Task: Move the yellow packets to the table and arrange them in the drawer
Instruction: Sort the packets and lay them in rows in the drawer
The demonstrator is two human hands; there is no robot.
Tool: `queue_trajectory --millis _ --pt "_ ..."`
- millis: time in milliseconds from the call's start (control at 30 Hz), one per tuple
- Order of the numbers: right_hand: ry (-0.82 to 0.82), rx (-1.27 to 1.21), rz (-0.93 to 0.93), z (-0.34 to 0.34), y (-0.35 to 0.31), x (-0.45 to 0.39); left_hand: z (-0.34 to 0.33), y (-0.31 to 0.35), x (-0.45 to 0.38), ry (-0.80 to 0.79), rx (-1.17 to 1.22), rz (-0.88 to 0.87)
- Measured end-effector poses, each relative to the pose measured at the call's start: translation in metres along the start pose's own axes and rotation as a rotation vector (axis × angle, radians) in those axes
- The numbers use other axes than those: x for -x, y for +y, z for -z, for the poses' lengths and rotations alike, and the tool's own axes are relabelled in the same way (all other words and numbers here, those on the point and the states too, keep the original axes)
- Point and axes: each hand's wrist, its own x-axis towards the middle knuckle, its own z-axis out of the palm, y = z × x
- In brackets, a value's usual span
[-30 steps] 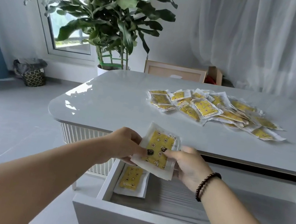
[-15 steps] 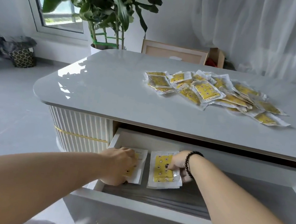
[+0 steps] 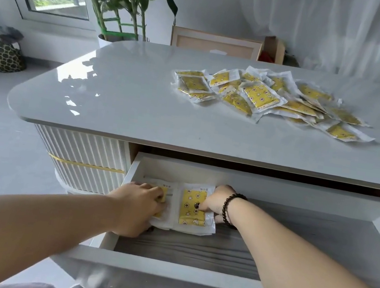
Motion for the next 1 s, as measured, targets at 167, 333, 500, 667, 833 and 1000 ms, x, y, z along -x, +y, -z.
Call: queue_trajectory --millis 167,333,500,667,833,1000 --pt "0.103 0.1 0.007 -0.005 -0.005 0.013 0.005 0.004 0.0 -0.056 -0.067 -0.002" --pt "0.157 0.149 0.042 0.006 -0.01 0.033 0.036 0.014 0.005 -0.148 -0.158 0.067" --pt "0.197 0.351 0.056 0.035 -0.012 0.069 0.078 0.017 0.009 -0.004 -0.027 0.202" --pt "0.0 0.311 0.053 0.089 -0.019 0.115 0.118 0.018 0.011 0.313 0.297 0.296" --pt "0.345 0.037 0.221 0.142 -0.025 0.125 0.152 0.02 -0.008 0.579 0.466 0.5" --pt "0.635 -0.016 0.178 0.164 -0.008 0.088 0.153 0.011 -0.055 0.617 0.719 0.588"
